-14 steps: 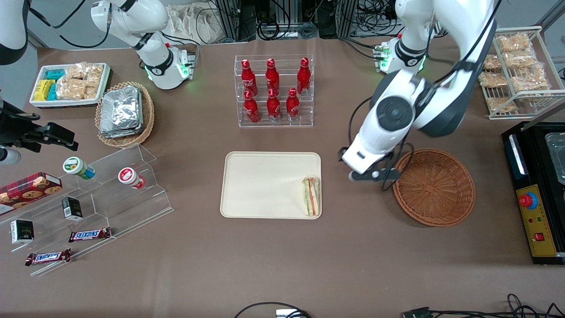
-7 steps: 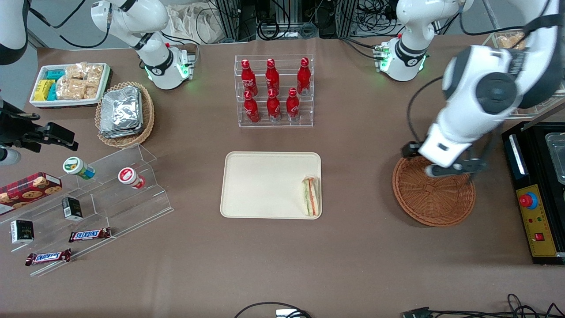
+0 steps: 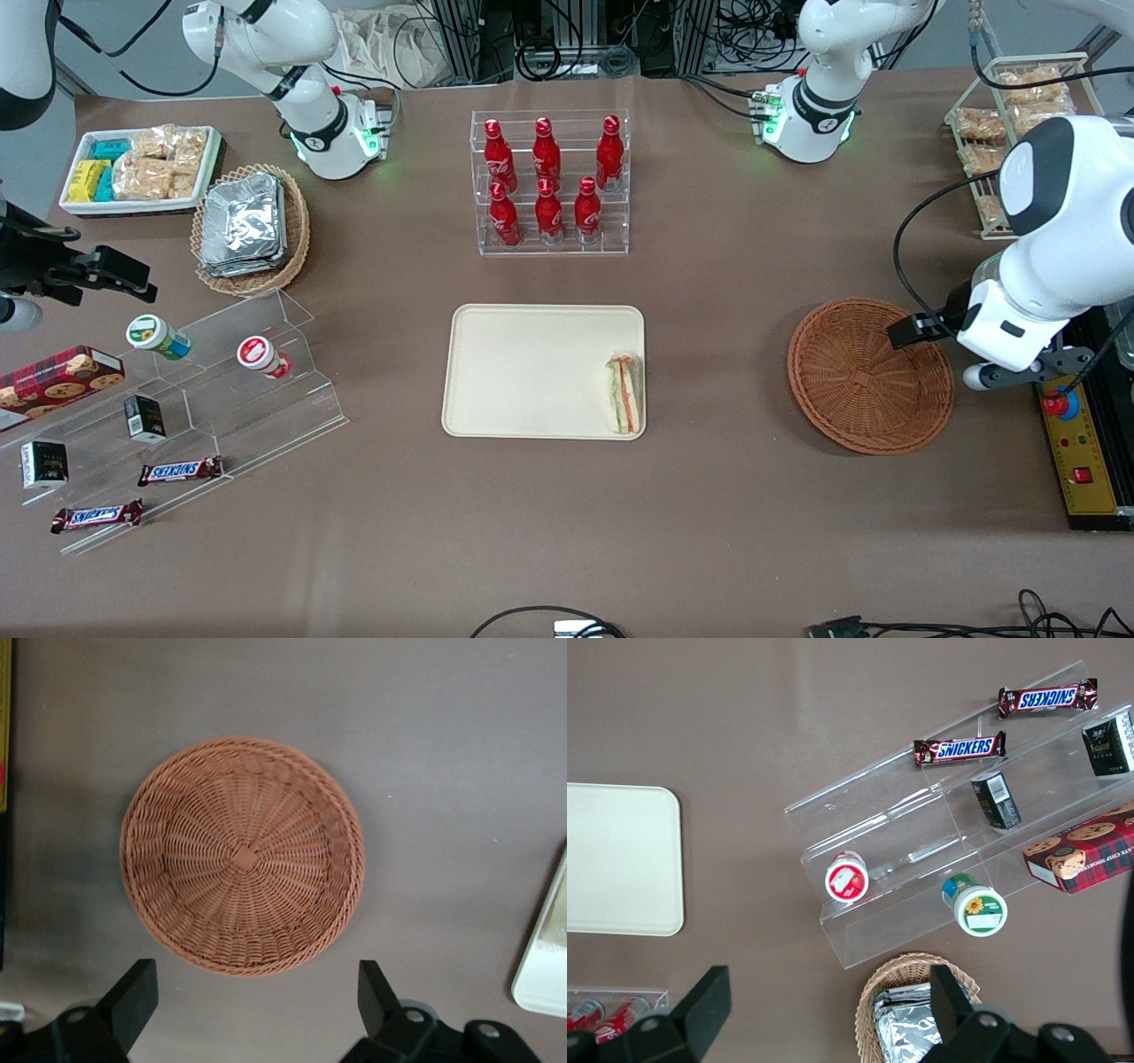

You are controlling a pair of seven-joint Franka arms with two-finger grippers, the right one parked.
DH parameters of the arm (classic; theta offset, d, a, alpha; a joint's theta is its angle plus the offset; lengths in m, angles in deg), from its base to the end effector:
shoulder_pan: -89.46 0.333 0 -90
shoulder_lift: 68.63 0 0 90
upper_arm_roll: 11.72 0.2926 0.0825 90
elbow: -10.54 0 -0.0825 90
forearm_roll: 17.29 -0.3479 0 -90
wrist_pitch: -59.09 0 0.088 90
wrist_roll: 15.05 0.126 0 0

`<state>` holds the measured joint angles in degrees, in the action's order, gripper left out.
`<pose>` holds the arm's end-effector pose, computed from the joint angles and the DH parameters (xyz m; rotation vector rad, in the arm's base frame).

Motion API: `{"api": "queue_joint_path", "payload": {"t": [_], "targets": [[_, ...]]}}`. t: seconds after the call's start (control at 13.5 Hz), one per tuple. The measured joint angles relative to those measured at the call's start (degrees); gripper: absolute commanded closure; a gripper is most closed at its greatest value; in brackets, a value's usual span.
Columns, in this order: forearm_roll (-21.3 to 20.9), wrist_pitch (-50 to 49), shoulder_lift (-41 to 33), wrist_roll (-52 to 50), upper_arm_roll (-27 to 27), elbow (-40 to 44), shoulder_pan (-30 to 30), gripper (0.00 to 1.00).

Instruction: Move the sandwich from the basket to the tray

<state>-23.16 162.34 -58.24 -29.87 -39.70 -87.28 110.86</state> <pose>0.5637 -0.0403 0.4534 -3.1087 -0.1885 0.0947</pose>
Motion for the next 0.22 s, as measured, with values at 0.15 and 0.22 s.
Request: {"api": "queue_joint_path", "payload": {"t": [0.15,0.22], "targets": [[0.1,-1.0,0.1,2.3,-0.1,1.8,-0.1,0.0],[0.1,-1.7,0.2,2.5,-0.2,2.5,-0.1,0.0]]}}
